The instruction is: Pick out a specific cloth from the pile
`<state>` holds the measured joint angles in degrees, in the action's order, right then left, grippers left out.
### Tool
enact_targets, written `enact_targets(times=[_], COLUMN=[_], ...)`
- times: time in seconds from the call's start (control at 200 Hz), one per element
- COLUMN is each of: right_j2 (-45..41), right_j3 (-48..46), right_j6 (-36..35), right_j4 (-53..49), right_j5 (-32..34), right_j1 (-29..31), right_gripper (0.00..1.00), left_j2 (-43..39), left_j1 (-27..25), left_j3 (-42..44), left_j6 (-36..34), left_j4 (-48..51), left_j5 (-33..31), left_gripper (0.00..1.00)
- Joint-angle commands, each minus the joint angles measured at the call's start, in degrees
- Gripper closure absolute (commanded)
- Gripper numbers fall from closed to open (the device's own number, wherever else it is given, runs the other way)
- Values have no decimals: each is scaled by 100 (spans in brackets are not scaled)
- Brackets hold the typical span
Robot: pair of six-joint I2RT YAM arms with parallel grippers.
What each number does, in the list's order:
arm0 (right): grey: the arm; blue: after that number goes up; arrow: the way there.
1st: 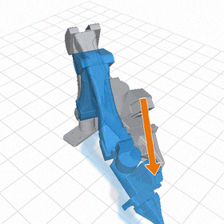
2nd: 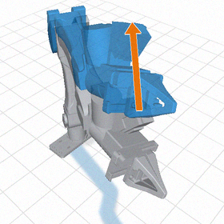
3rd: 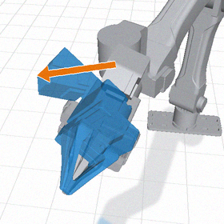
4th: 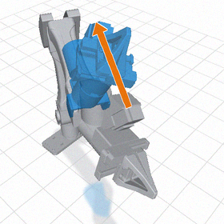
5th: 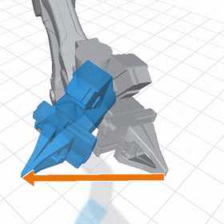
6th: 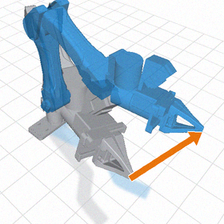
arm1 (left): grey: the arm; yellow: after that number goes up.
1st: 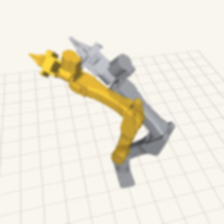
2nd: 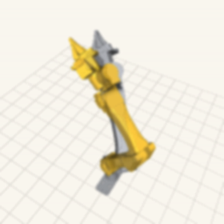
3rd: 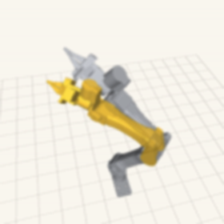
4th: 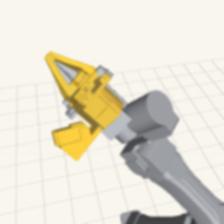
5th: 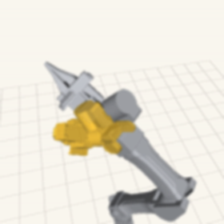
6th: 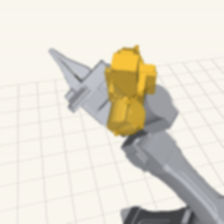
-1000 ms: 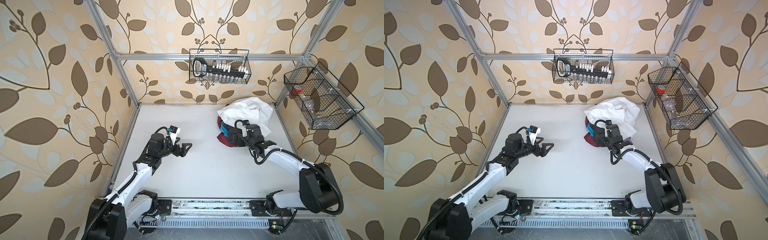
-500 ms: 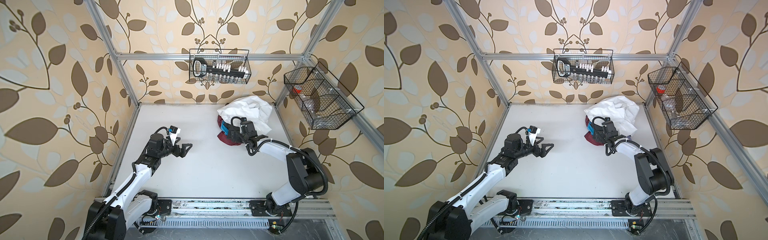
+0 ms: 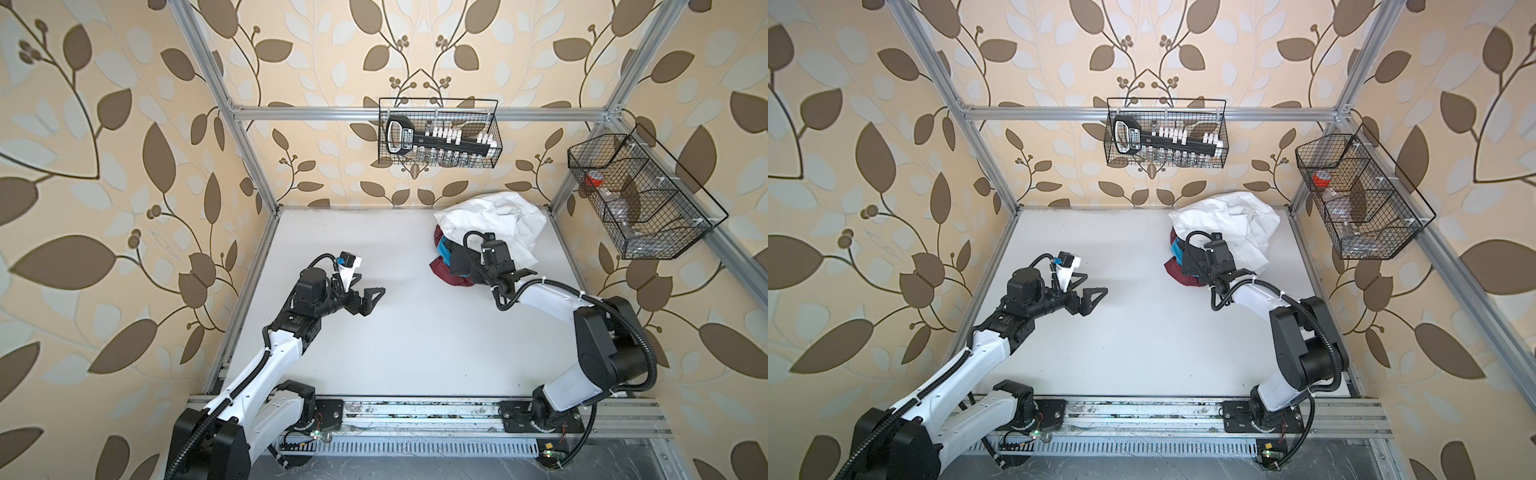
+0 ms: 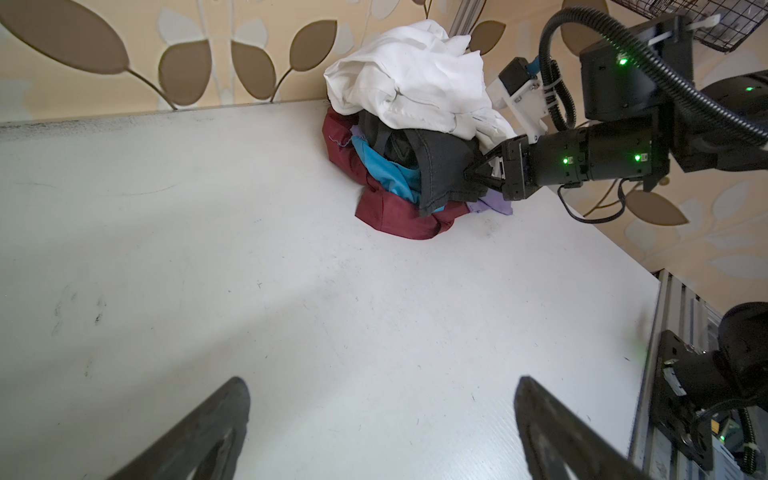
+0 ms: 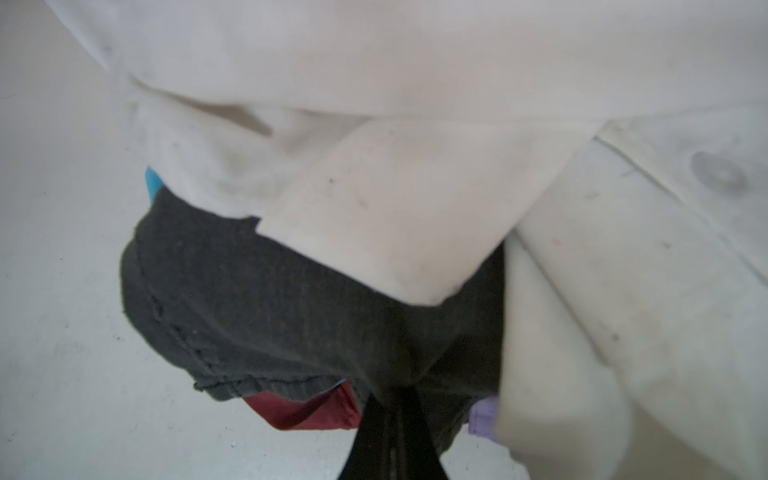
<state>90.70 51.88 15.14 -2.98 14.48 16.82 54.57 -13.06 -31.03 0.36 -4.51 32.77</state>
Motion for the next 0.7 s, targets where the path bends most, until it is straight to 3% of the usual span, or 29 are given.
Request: enact_targets(times=[0.0, 0.695], right_j2=[-319, -2106], right_j3=[253, 1462], right_j6=[-85, -925], right_j4=[0, -897], right_j5=[141, 1010], right_j1=[15, 270], right_gripper=[100, 100], left_j2=[-183, -385], left_j1=[-70, -144], left_j3=[-18, 44], left_j6=[-101, -125], left_j4=[-199, -217], left_j5=[35, -78], left_gripper=[1, 1])
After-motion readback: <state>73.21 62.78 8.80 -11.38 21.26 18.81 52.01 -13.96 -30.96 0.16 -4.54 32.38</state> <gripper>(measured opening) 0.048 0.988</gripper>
